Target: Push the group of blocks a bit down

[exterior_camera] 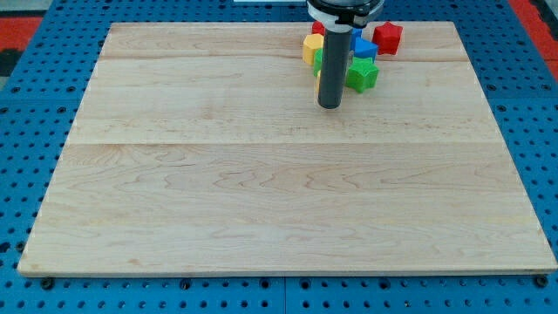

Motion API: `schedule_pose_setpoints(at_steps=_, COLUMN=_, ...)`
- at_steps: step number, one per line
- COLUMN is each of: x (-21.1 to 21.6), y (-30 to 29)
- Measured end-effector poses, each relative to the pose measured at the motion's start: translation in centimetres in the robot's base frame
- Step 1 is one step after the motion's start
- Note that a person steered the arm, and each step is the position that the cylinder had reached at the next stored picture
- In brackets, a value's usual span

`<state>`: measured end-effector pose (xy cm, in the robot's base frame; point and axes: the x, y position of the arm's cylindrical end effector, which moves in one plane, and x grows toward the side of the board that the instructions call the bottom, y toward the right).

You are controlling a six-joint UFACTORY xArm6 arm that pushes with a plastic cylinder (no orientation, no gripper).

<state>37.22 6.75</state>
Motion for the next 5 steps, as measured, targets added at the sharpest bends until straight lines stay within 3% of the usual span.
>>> schedule_pose_setpoints(at_steps=2, x=0.6, y=-0.7)
schedule_pose_setpoints(at_steps=3, x=6.0, y=5.0)
schedule_pose_setpoints(at_steps=4, x=7.7, y=13.6)
schedule_pose_setpoints(at_steps=5, x=3.5, y=21.8)
